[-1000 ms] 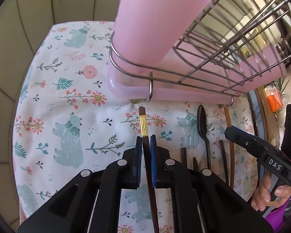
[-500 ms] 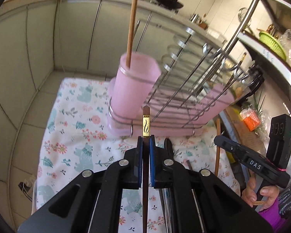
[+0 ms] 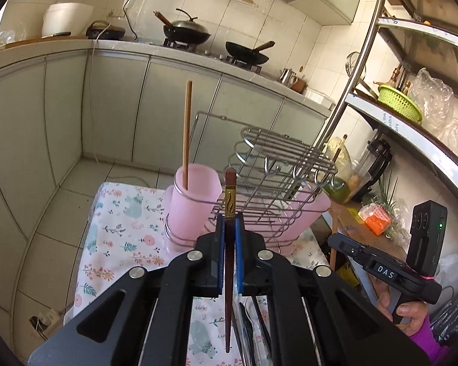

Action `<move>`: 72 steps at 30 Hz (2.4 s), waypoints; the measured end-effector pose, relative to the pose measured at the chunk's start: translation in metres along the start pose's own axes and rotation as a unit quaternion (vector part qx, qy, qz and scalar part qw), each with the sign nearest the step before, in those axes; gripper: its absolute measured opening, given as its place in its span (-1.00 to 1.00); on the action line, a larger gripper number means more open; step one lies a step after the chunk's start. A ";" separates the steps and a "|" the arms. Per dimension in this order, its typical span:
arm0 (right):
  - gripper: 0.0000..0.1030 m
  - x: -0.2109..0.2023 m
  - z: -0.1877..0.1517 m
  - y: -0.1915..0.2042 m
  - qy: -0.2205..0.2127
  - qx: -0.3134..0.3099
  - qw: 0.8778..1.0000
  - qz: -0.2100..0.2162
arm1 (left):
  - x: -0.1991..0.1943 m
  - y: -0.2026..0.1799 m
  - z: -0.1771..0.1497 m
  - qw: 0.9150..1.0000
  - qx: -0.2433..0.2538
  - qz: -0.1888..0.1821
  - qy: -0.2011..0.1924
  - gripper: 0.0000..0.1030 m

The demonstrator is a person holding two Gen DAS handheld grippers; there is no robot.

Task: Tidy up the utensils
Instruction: 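Lift and lower the left tool's chopstick into the pink cup while right tool inserts its chopstick, then open both tools to release the chopsticks standing in the pink cup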

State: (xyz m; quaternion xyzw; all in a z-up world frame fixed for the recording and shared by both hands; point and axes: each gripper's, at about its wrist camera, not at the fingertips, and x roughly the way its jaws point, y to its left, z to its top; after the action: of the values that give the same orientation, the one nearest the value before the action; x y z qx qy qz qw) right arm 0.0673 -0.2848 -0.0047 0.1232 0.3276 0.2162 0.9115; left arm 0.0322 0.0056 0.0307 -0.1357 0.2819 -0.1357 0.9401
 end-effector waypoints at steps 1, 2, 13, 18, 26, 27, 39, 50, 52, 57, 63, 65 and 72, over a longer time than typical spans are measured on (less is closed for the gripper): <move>-0.88 -0.003 0.002 0.001 -0.004 -0.002 1.000 0.000 | -0.001 0.000 0.002 1.000 0.001 -0.001 -0.004 -0.90; -0.88 -0.006 0.005 0.001 -0.009 -0.004 1.000 -0.002 | -0.003 -0.001 0.004 1.000 0.002 -0.002 -0.008 -0.90; -0.88 -0.050 0.050 0.008 -0.080 -0.034 0.996 -0.012 | -0.026 -0.010 0.037 0.998 0.006 -0.007 -0.069 -0.90; -0.88 -0.071 0.074 0.008 -0.122 -0.034 0.992 -0.018 | -0.041 -0.014 0.063 0.994 0.006 -0.002 -0.111 -0.90; -0.88 -0.104 0.118 0.011 -0.227 -0.049 0.972 -0.038 | -0.064 -0.020 0.106 0.981 0.015 0.031 -0.193 -0.90; -0.88 -0.106 0.123 0.010 -0.241 -0.051 0.968 -0.041 | -0.064 -0.021 0.112 0.979 0.015 0.034 -0.200 -0.90; -0.88 -0.086 0.158 -0.018 -0.325 -0.046 0.942 -0.065 | -0.020 -0.025 0.136 0.968 0.062 0.100 -0.220 -0.90; -0.88 -0.036 0.157 -0.049 -0.286 -0.019 0.955 -0.081 | 0.034 0.004 0.119 0.983 0.045 0.111 -0.142 -0.90; -0.88 -0.028 0.152 -0.055 -0.270 -0.015 0.959 -0.084 | 0.042 0.009 0.116 0.985 0.041 0.108 -0.124 -0.90; -0.88 -0.008 0.138 -0.065 -0.230 -0.007 0.969 -0.092 | 0.059 0.020 0.103 0.990 0.028 0.104 -0.089 -0.90; -0.88 0.006 0.124 -0.073 -0.197 0.001 0.976 -0.093 | 0.071 0.029 0.092 0.993 0.010 0.100 -0.065 -0.90; -0.88 0.010 0.120 -0.075 -0.187 0.003 0.978 -0.091 | 0.075 0.031 0.090 0.993 0.007 0.100 -0.058 -0.90; -0.88 0.021 0.108 -0.072 -0.161 -0.004 0.983 -0.087 | 0.078 0.033 0.088 0.993 0.004 0.101 -0.054 -0.90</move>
State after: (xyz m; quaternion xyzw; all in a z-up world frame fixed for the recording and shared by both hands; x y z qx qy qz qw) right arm 0.1744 -0.3473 0.0390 0.1241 0.1854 0.1150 0.9680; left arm 0.1505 0.0258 0.0520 -0.1101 0.2426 -0.0338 0.9633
